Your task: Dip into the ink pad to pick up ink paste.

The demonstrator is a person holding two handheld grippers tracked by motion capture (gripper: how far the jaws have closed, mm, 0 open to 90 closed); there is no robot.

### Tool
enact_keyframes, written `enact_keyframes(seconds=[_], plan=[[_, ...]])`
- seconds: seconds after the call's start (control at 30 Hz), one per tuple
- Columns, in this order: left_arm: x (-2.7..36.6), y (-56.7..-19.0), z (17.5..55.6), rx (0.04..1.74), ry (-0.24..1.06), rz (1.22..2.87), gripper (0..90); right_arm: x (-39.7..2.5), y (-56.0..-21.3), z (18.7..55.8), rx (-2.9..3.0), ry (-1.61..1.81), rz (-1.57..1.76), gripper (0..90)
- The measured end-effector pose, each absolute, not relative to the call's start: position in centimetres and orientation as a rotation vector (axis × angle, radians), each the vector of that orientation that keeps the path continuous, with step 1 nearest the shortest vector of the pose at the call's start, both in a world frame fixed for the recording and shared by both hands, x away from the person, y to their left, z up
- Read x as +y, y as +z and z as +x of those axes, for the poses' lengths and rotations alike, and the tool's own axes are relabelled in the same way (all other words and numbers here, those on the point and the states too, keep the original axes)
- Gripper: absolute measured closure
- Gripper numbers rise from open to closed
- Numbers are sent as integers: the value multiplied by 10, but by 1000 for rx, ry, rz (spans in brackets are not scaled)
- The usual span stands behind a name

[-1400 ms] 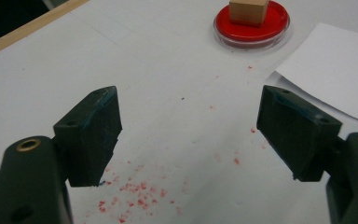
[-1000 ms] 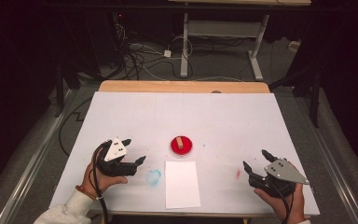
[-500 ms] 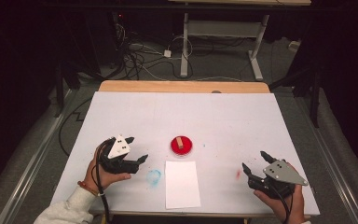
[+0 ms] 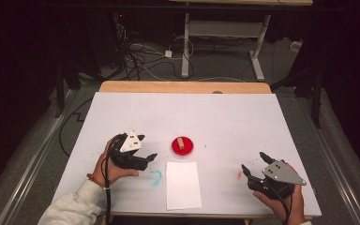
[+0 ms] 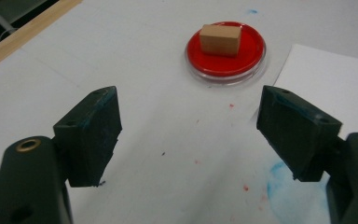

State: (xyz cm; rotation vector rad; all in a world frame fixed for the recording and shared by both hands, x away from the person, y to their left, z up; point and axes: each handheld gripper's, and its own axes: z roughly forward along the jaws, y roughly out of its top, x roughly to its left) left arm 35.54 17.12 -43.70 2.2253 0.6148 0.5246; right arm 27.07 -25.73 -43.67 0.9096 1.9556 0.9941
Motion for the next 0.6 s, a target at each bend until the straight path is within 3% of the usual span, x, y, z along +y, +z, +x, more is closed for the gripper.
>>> enact_keyframes(seconds=[0.6], plan=[[93, -449, 408, 503, 365, 2347, 244, -250, -442, 276, 2014, 987, 868, 302]])
